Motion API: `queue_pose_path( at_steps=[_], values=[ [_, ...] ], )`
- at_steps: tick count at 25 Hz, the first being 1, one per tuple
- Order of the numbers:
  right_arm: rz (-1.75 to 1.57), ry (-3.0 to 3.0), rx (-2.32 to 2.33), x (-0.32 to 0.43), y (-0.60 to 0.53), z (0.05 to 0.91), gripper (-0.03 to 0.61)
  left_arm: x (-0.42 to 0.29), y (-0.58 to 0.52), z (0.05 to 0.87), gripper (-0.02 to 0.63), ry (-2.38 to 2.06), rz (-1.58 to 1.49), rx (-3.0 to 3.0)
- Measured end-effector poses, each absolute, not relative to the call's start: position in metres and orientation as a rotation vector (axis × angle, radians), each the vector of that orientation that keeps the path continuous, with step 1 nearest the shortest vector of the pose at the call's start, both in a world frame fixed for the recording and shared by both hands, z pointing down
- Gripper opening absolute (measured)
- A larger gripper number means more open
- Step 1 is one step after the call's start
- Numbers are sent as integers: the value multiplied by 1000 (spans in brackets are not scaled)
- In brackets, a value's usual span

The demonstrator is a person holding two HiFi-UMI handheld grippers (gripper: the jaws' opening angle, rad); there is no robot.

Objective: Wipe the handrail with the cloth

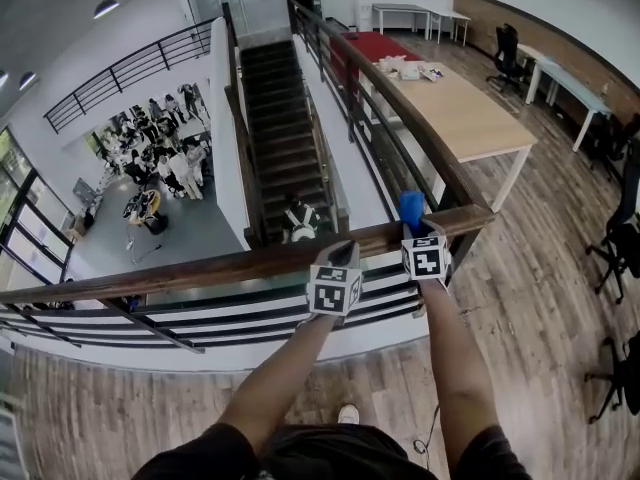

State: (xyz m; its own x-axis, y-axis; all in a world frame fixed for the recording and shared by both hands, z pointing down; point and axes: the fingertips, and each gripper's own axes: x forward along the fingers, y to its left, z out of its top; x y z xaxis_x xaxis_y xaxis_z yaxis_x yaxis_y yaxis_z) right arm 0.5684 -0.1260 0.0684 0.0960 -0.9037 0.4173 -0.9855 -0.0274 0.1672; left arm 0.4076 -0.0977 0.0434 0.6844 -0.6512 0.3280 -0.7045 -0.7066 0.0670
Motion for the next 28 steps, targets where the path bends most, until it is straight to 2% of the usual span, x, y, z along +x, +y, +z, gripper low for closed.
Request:
queue_pose_path(
  at_steps=[13, 20, 24, 28],
  values=[
    [358, -1613, 2118, 739, -112, 70, 110, 513, -77, 32, 3, -880, 401, 2806],
    [425, -1583, 2225, 794, -105, 72, 110, 509, -79, 38, 3, -853, 425, 2825],
    [372, -1603, 2276, 783, -109, 62, 110, 470, -98, 35, 3, -922, 403, 2785],
    [216, -1899, 2246, 686, -119, 40, 110, 417, -109, 31, 3, -990, 373, 2765]
  ],
)
